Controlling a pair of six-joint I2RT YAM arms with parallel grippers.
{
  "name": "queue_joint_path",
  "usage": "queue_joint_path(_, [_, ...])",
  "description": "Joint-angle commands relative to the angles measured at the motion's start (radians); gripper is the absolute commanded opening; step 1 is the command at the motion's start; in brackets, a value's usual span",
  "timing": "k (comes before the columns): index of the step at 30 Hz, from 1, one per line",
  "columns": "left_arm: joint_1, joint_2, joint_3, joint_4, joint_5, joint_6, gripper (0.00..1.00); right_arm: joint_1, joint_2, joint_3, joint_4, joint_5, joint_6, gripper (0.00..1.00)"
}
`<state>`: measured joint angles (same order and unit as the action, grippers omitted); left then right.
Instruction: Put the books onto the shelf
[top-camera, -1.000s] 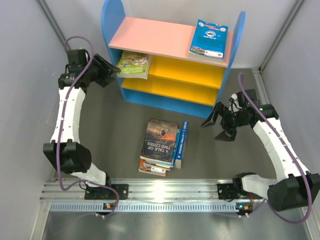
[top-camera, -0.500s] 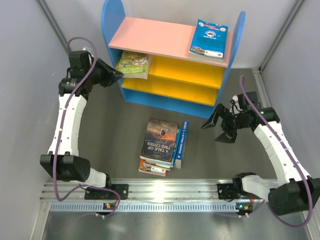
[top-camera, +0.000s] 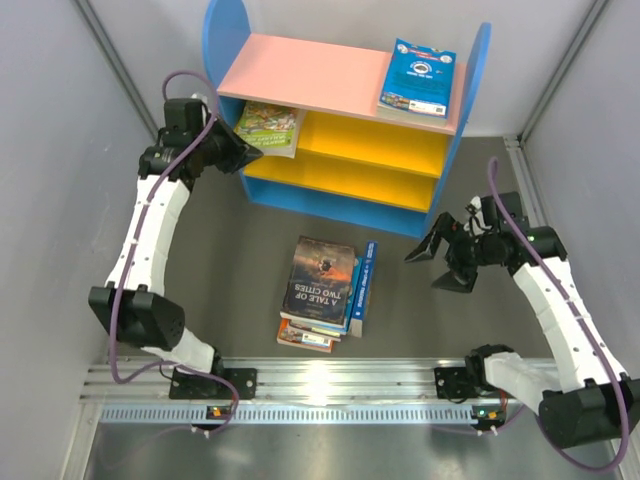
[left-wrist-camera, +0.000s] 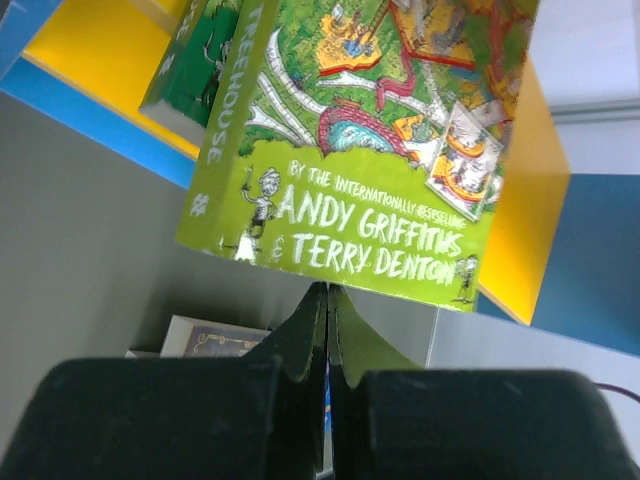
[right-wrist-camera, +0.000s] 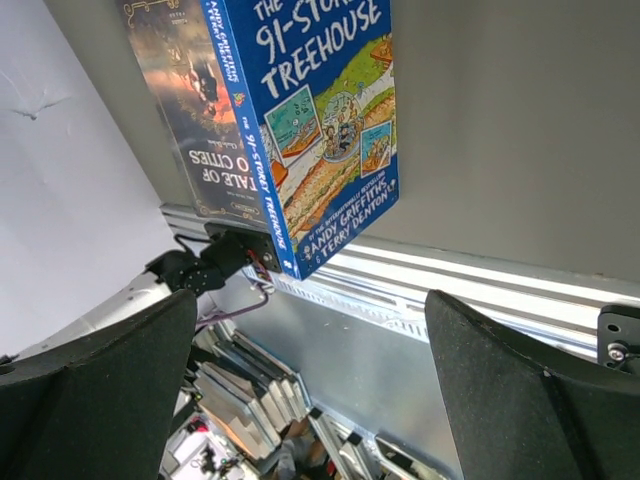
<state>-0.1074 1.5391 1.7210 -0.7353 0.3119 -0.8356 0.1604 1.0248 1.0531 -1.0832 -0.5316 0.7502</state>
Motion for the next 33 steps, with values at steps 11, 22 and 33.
queue_joint_path(11, [0.011,0.147,0.256,-0.045,-0.048,0.05,0.0,-0.01,-0.081,-0.007,-0.038,0.035,0.0,0.95])
queue_joint_path(22, [0.011,-0.114,0.069,-0.102,-0.053,0.099,0.78,0.086,-0.086,-0.133,0.158,-0.018,0.058,0.98])
queue_joint_path(33, [0.009,-0.335,-0.116,-0.225,-0.08,0.155,0.84,0.409,0.162,-0.048,0.356,0.15,0.173,0.96])
